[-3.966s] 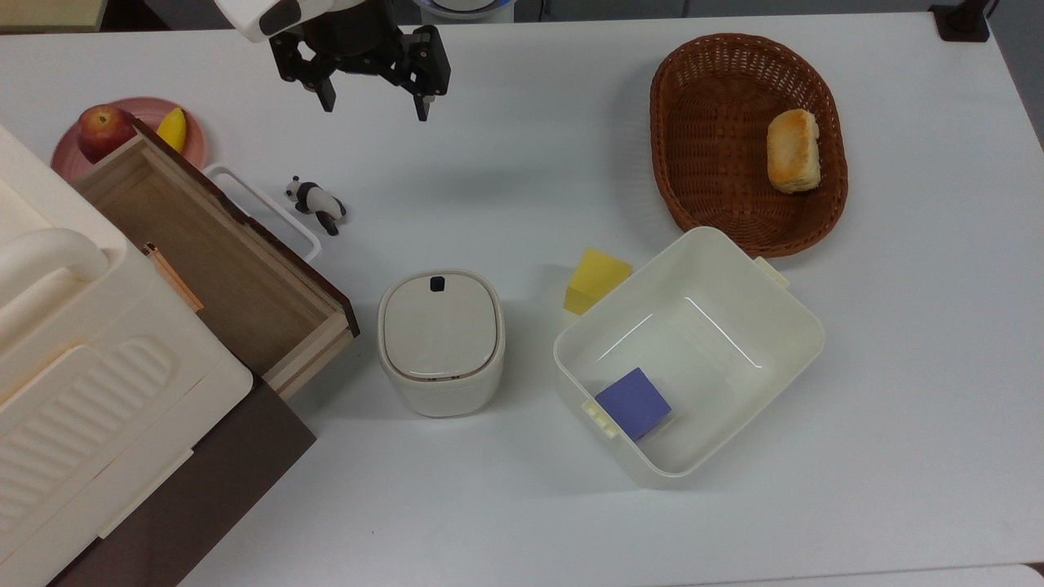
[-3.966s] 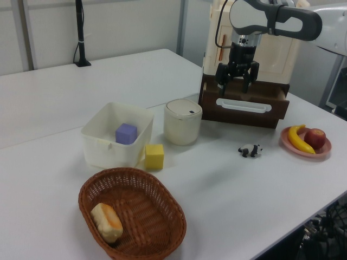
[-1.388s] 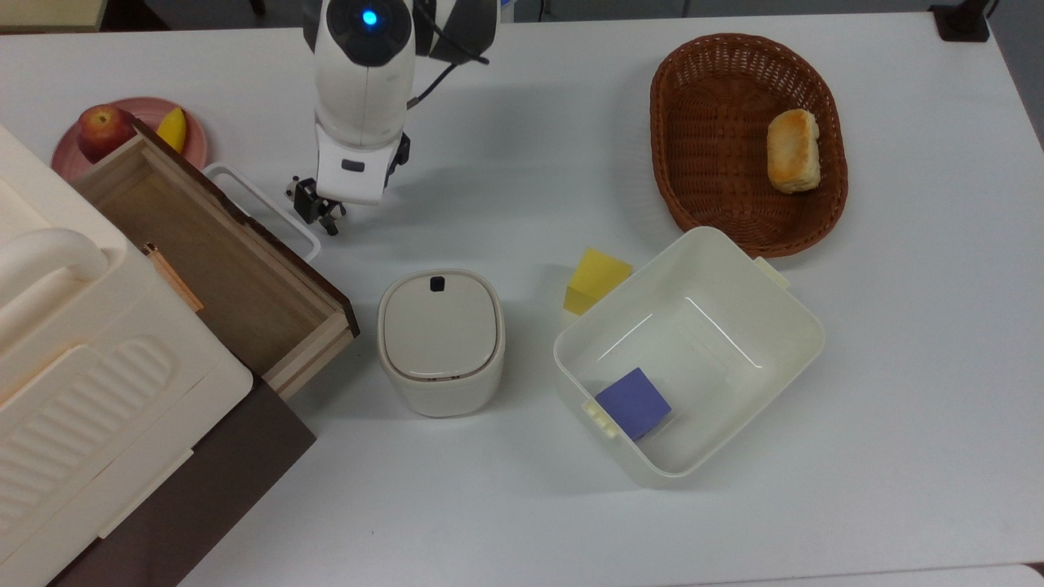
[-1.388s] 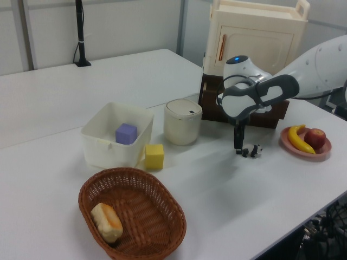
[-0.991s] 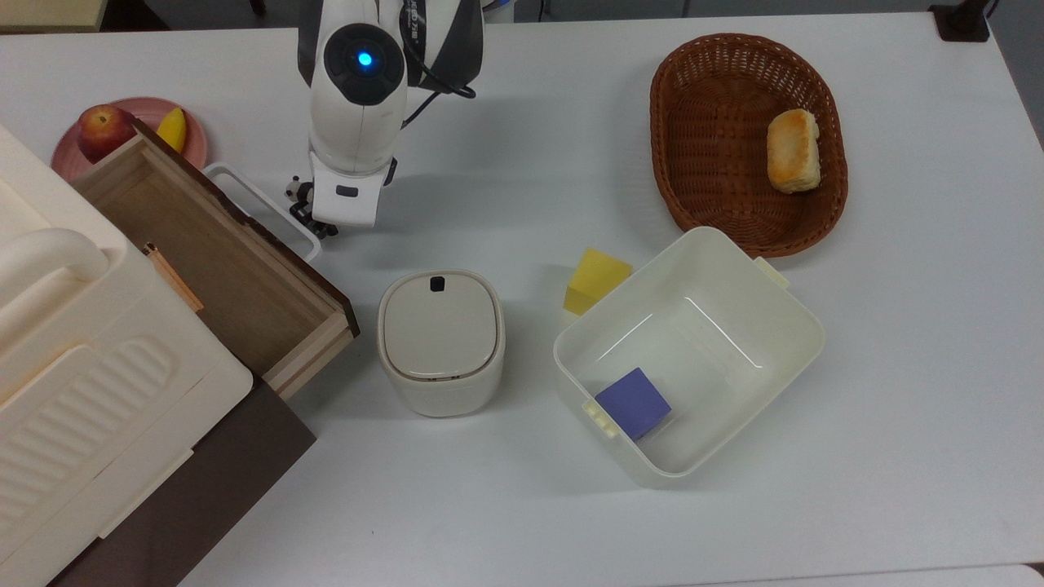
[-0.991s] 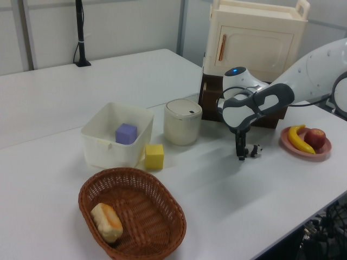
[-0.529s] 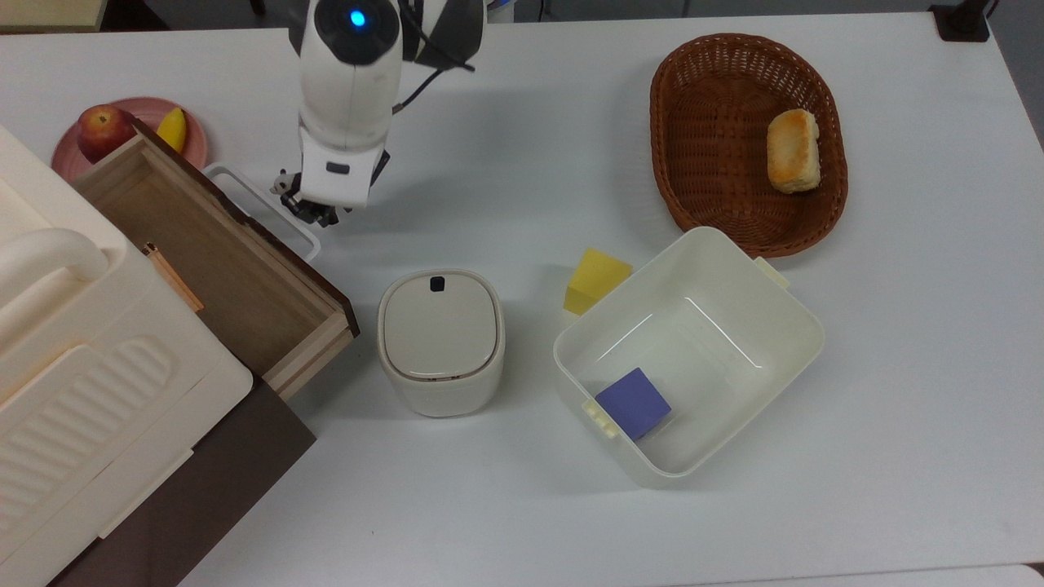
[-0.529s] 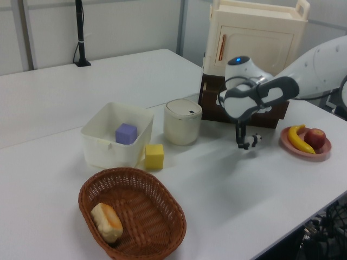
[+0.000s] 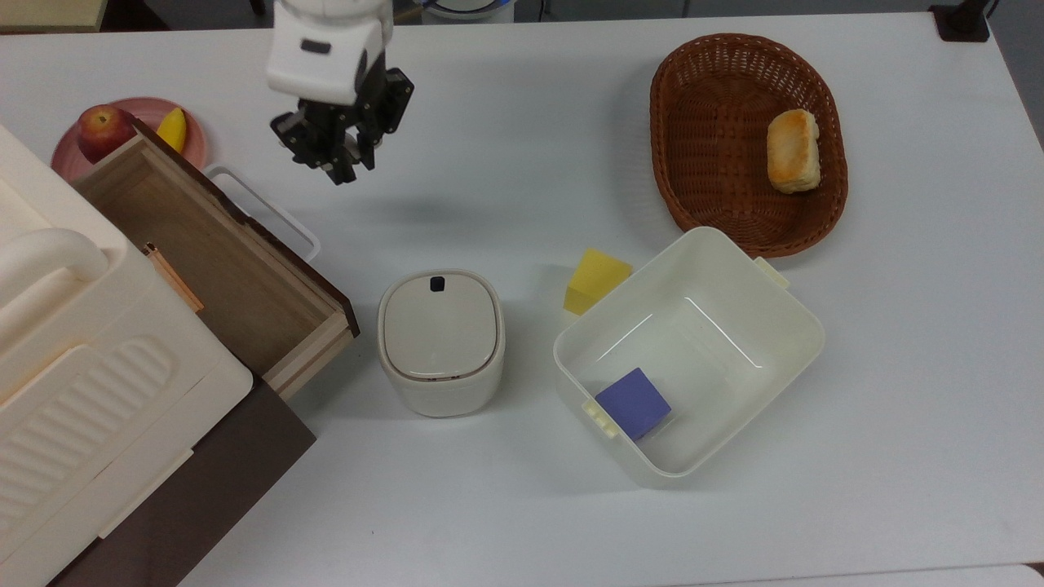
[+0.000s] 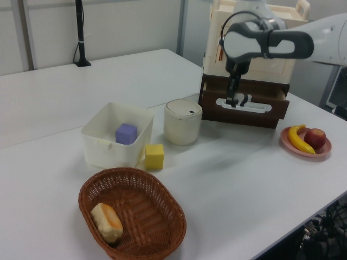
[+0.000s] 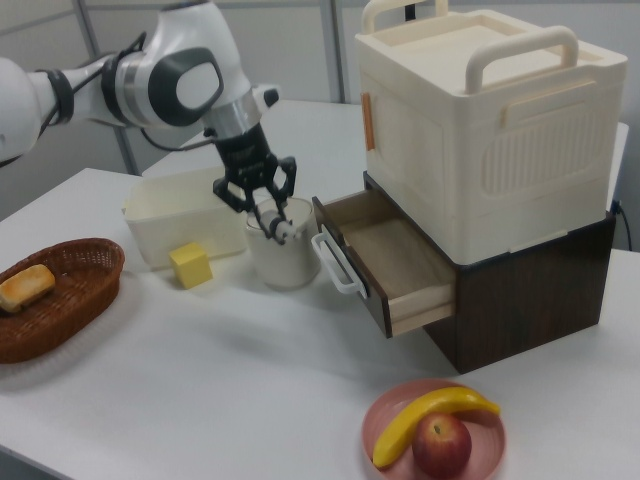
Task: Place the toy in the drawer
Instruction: 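Lift the panda toy and carry it over the open drawer, then open the gripper to drop the toy into the drawer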
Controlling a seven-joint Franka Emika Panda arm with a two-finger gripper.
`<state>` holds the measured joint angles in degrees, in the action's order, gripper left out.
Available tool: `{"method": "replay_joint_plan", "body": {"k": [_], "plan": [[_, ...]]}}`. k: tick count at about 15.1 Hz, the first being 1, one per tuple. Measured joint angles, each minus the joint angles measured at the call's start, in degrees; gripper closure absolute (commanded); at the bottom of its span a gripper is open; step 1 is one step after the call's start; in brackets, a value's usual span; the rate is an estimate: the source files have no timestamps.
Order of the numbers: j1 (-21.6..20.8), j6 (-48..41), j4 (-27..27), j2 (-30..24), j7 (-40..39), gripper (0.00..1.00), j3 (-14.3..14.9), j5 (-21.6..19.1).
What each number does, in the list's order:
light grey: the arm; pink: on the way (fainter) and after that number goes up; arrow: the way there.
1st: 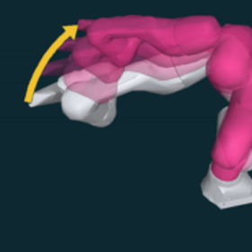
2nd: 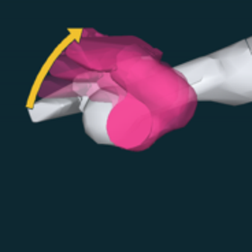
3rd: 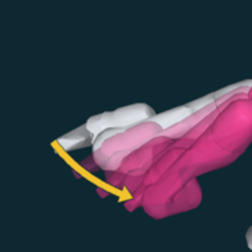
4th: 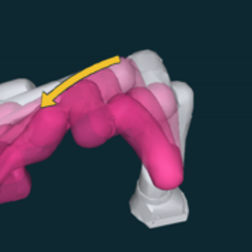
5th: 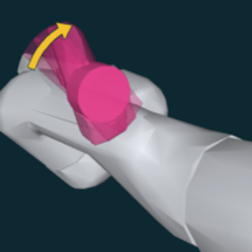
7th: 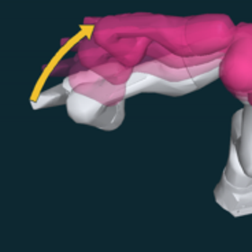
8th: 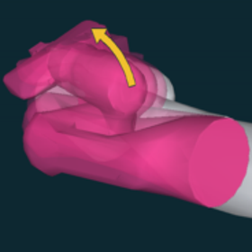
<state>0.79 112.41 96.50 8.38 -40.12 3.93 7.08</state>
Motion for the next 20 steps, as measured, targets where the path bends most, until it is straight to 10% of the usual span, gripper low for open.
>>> {"method": "replay_joint_plan", "body": {"k": [11, 12, 15, 20], "plan": [[10.99, 16.89, -2.99, 5.17, 2.07, 0.97, 0.89, -2.74], [11.13, 17.51, -3.02, 6.14, 2.72, 0.88, 0.89, -2.74], [11.48, 18.92, -3.1, 8.9, 3.5, 0.23, 0.89, -2.74], [11.65, 19.58, -3.87, 10.43, 7.51, 0.0, 0.86, -2.74]]}}
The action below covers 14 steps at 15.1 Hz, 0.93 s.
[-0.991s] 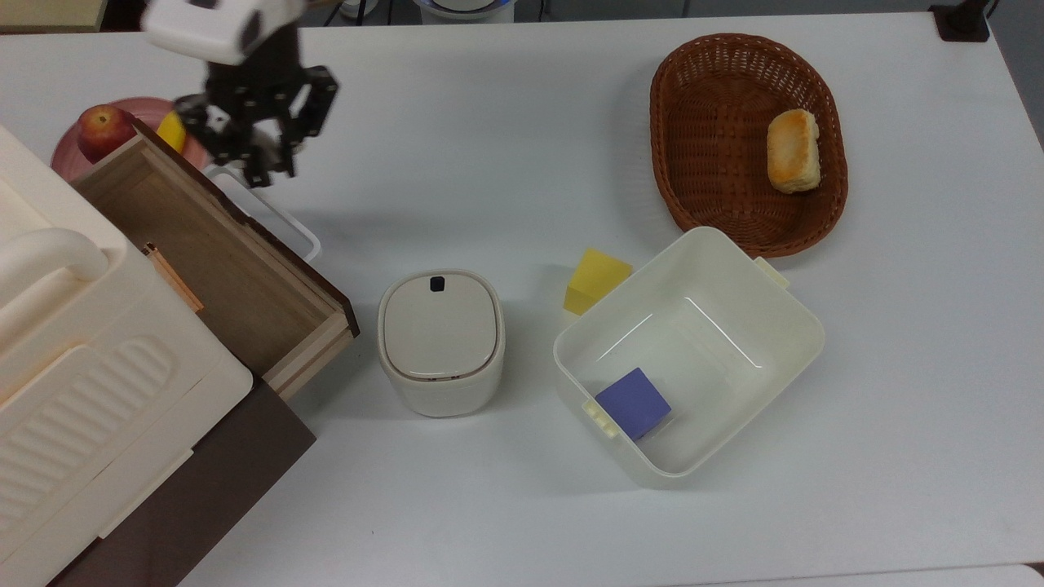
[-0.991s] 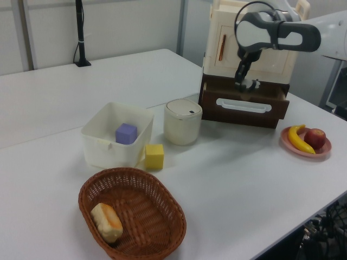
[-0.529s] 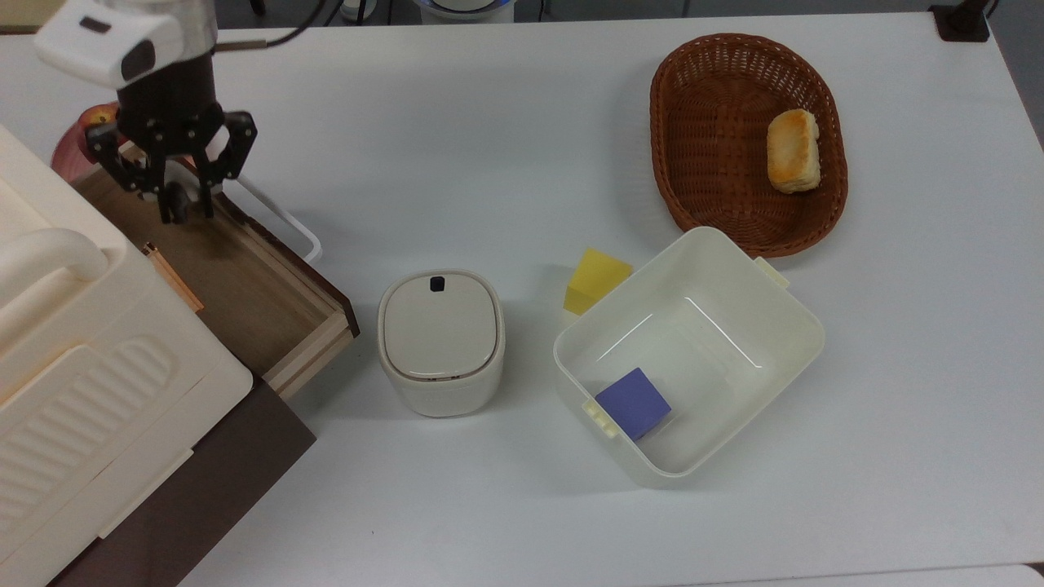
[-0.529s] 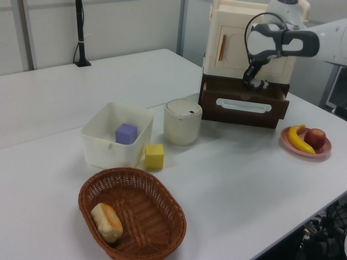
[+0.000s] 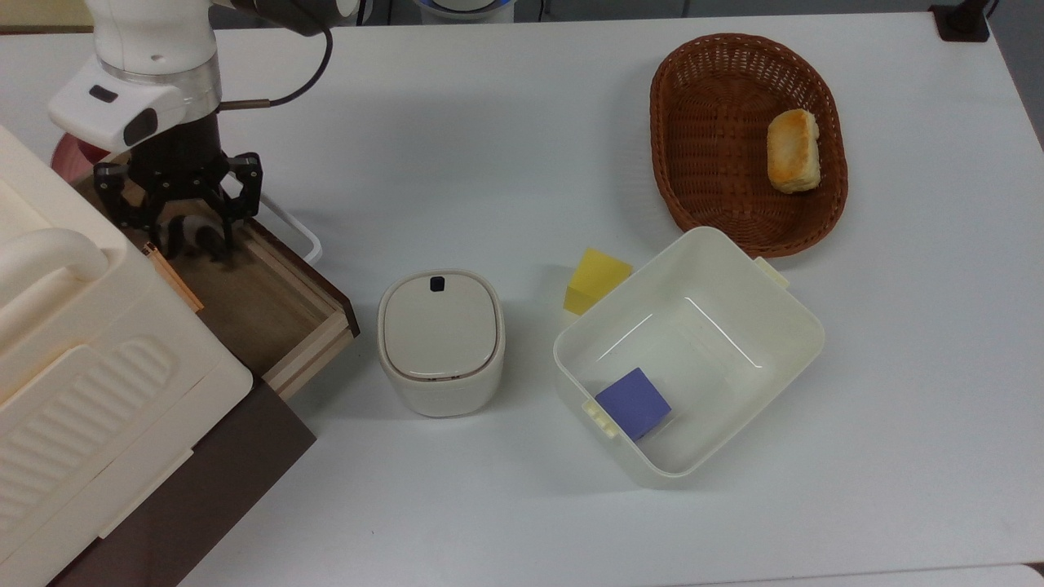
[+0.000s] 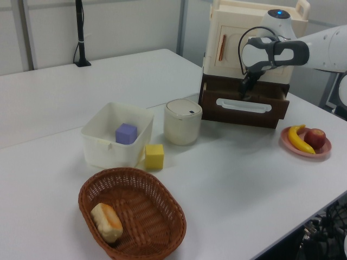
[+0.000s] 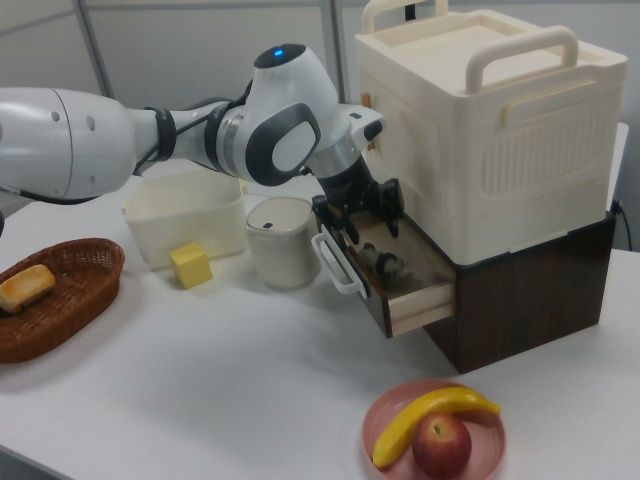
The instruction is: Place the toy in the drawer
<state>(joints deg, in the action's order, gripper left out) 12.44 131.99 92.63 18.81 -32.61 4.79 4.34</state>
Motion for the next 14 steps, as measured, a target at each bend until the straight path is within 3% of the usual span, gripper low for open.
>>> {"method": "replay_joint_plan", "body": {"k": [4, 9, 14], "plan": [[-0.47, -1.51, -1.41, -2.35, 5.09, 0.0, -0.65, -0.01], [-4.92, -19.28, -1.9, -9.27, 15.54, 0.0, -1.26, -0.21], [-7.76, -37.02, -1.92, -14.4, 21.52, 0.0, -1.34, -5.21]]}}
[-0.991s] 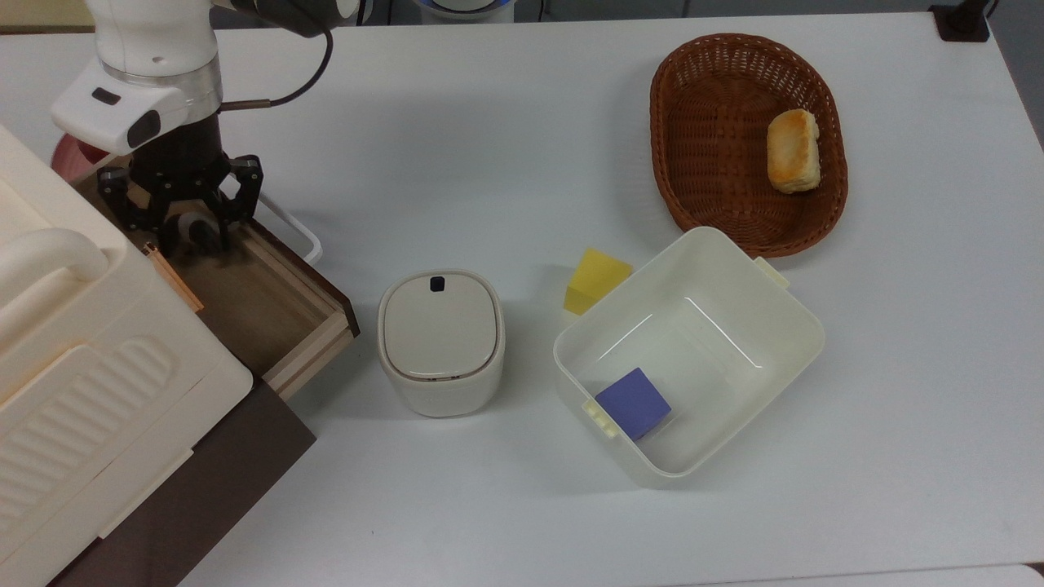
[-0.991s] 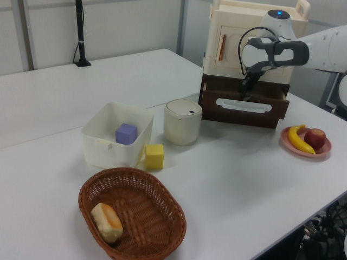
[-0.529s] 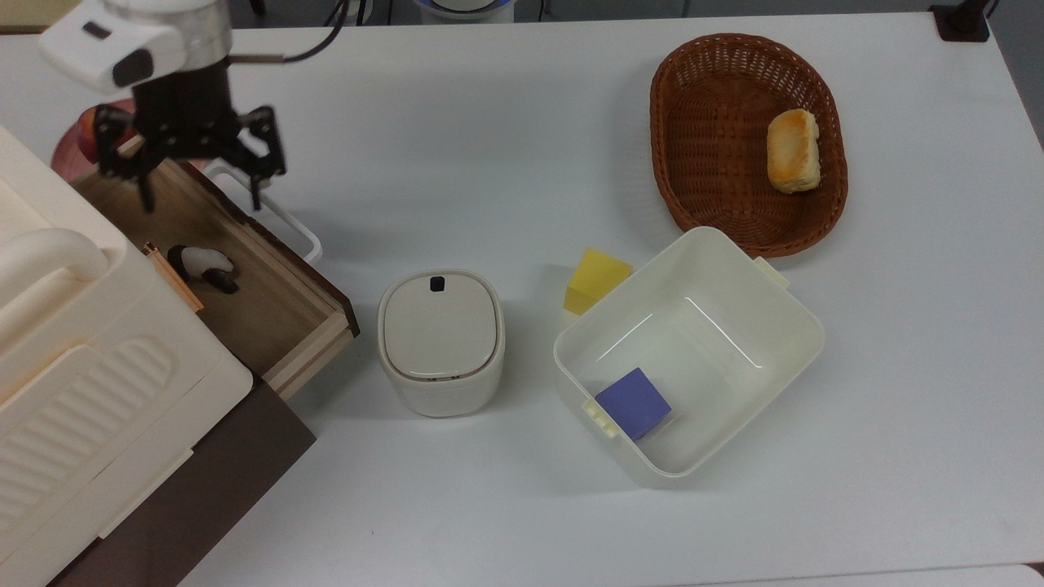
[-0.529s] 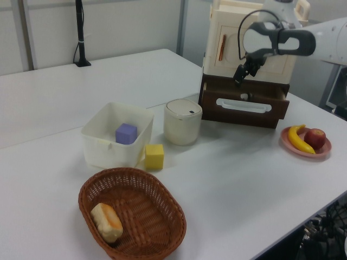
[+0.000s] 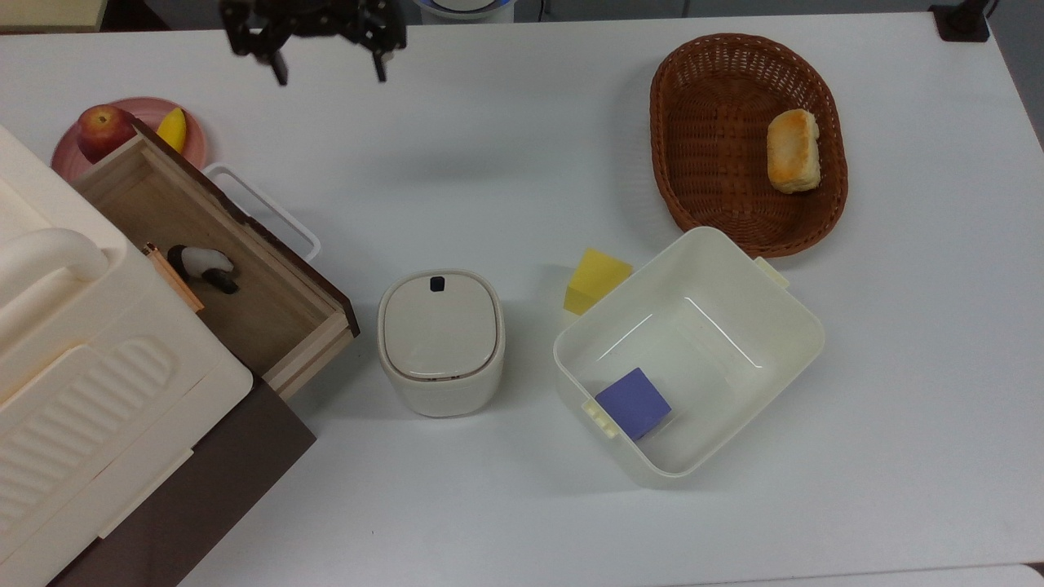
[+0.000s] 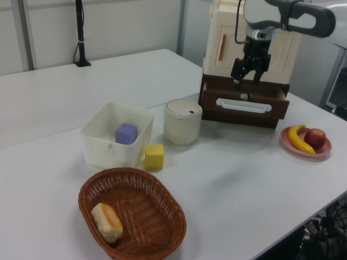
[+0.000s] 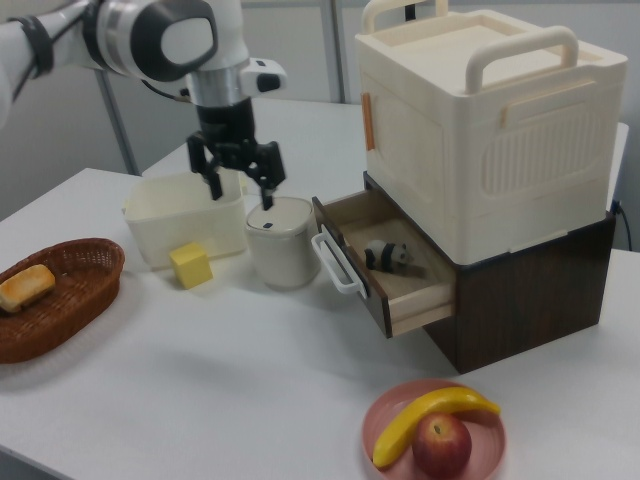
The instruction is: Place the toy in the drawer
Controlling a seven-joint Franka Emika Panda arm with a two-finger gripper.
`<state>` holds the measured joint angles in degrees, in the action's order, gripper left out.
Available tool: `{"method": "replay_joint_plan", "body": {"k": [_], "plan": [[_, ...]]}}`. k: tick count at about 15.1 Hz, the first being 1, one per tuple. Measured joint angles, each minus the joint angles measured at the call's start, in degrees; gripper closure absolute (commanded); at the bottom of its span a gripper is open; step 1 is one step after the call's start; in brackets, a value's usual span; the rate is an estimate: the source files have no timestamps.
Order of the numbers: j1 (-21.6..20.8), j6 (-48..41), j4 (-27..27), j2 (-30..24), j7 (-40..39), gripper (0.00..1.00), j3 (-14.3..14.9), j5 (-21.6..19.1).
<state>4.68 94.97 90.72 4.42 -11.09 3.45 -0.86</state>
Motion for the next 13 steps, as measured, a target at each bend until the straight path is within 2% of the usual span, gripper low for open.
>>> {"method": "replay_joint_plan", "body": {"k": [2, 6, 13], "plan": [[-0.51, -1.51, 0.04, -1.02, 4.35, 0.0, 0.0, -1.38], [-4.12, -1.52, 0.28, -0.78, 12.32, 0.0, -0.07, -1.5], [-3.91, -1.51, 0.29, -0.51, 13.58, 0.0, 0.61, -1.49]]}}
